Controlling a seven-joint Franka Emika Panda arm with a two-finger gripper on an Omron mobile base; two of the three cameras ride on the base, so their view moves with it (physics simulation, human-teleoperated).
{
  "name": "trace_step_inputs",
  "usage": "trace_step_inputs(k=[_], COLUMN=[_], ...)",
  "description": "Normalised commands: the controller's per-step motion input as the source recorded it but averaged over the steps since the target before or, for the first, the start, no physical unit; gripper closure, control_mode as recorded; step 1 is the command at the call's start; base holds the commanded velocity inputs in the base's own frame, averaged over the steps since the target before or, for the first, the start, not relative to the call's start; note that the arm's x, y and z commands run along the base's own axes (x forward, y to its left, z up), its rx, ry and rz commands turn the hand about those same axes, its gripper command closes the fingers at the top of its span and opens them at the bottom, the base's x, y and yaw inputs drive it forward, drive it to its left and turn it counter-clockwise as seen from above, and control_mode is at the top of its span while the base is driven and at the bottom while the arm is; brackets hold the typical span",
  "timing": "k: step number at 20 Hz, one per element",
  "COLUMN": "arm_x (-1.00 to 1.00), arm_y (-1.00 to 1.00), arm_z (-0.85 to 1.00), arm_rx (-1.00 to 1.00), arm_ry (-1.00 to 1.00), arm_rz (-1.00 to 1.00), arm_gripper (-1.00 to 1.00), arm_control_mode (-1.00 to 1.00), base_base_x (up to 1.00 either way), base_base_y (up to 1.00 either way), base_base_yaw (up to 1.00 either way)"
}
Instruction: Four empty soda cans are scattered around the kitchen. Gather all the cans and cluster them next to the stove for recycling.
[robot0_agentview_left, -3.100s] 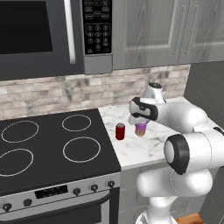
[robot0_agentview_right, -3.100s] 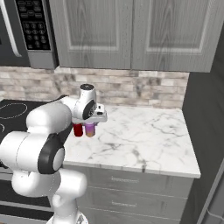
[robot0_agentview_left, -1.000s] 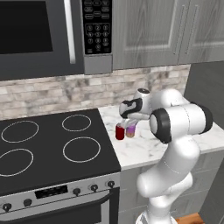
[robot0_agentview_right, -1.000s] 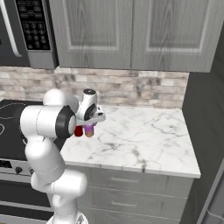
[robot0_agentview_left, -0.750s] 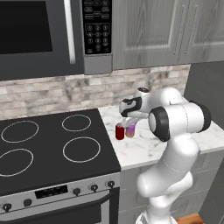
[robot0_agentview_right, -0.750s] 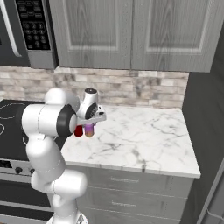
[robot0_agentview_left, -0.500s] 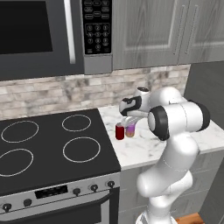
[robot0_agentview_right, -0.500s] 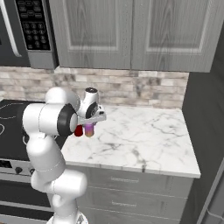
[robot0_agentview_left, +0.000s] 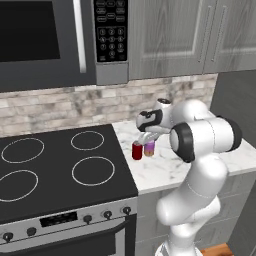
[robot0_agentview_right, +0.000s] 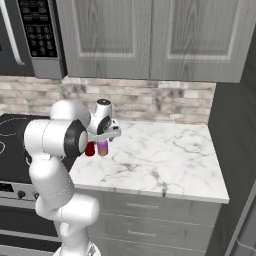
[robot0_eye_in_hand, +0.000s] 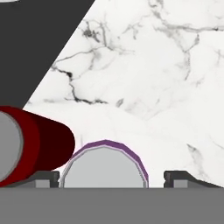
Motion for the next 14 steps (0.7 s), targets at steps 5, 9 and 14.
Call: trace_step_inputs(k=[5, 9, 14], arm_x=[-0.11, -0.13, -0.24], arm_y=[0.07, 0.0, 0.0], arm_z=[0.15, 0.4, 0.51], arm_rx=[0.0, 0.0, 0.0], arm_ry=[-0.05, -0.02, -0.04], arm_rz=[0.0, 0.0, 0.0], arm_gripper=[-1.0, -1.0, -1.0], arm_control_mode=[-1.0, -1.0, -1.0], base_base_x=[0.0, 0.0, 0.0], base_base_y=[0.0, 0.0, 0.0], base_base_yaw=[0.0, 0.0, 0.0])
